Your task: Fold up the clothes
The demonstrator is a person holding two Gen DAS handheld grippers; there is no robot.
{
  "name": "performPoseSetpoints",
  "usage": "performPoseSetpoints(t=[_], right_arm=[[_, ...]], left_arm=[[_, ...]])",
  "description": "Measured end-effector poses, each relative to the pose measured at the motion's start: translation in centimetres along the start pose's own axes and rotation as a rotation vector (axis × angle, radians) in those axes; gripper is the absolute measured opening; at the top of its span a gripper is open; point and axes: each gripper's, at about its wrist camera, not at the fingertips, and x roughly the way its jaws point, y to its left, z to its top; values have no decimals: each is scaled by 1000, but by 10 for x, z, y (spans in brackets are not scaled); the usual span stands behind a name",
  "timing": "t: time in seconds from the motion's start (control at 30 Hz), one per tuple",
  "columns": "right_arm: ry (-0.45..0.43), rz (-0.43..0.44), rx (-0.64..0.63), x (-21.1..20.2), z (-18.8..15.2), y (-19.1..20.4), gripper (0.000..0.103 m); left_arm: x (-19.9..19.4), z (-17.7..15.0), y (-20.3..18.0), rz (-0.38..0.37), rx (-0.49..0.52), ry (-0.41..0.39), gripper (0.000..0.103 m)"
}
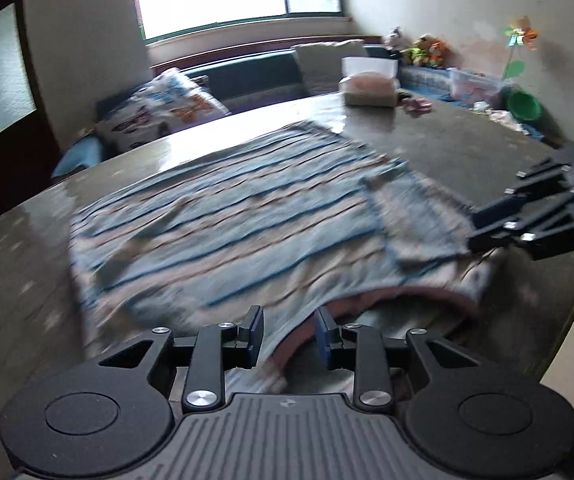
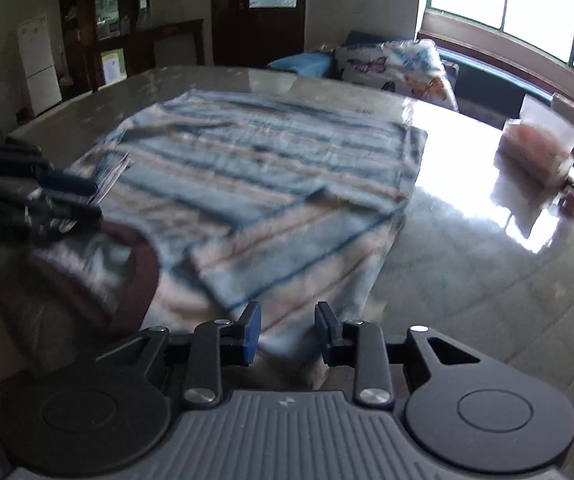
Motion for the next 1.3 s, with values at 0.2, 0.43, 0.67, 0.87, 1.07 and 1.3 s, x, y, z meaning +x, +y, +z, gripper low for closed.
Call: performPoseSetpoints(t=[0.2,0.43,0.67,0.87,1.07,1.3], right_arm=[[2,1,-40,-9,-2,8,29],[36,31,-95,-15,-3,12,42],[71,33,-254,-18,-7,28,55],[67,48,-278,-9,-2,28,56],[78,79,-235,-2,4,19,44],[79,89,-211,2,9,13,26]], left_arm=[[-26,-24,24,57,0,21,38],[-46,-44,36,57,77,34,47],[-47,-55,35,33,215,40,51],[-34,-57,34,-2,320,59,55],[-25,-49,48,-104,318,73,44],[-19,-45,57,-188,258,92,16]])
